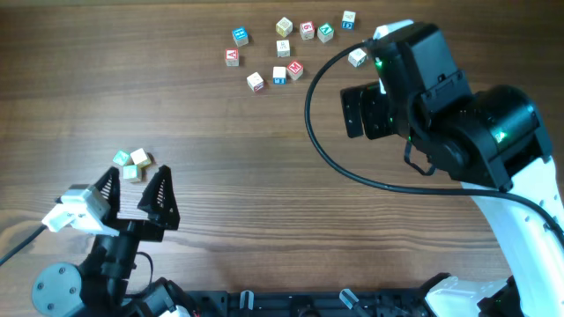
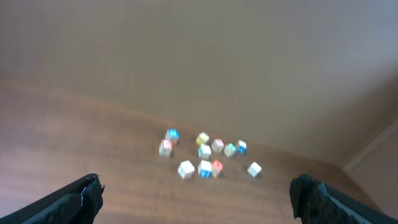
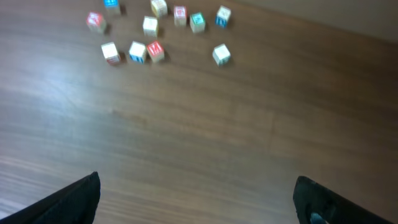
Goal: Form a circle
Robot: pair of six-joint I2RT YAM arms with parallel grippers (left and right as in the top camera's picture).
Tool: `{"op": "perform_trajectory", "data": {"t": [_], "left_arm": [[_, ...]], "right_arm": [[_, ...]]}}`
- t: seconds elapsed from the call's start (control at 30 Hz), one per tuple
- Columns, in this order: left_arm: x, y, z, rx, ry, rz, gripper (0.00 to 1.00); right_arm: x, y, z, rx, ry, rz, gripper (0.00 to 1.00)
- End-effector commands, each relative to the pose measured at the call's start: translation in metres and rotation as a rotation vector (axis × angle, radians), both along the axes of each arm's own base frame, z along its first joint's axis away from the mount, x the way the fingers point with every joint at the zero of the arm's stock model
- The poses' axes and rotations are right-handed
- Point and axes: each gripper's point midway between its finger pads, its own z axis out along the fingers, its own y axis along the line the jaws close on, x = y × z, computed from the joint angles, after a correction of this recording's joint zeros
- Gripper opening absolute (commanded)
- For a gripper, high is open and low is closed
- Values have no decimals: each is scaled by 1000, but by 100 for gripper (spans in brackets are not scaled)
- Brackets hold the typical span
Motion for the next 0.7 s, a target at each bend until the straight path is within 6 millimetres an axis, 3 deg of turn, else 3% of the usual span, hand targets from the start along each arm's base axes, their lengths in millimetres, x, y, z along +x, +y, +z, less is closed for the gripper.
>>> {"op": "perform_trajectory", "data": {"t": [0.0, 0.17, 0.3, 0.53, 0.67], "left_arm": [[-1, 1, -13, -34, 49, 8, 100], [-3, -1, -28, -82, 114, 8, 100], [-5, -2, -35, -104, 143, 8, 100], [-6, -3, -38, -115, 158, 7, 100], [-6, -3, -38, -115, 158, 7, 100]], "right_arm": [[-7, 0, -5, -7, 33, 21, 100], [-26, -12, -9, 17, 89, -59, 100], [-50, -26, 4, 81, 76, -103, 100], [-95, -6, 27, 303, 105, 51, 100], [-101, -7, 32, 324, 93, 64, 100]]}}
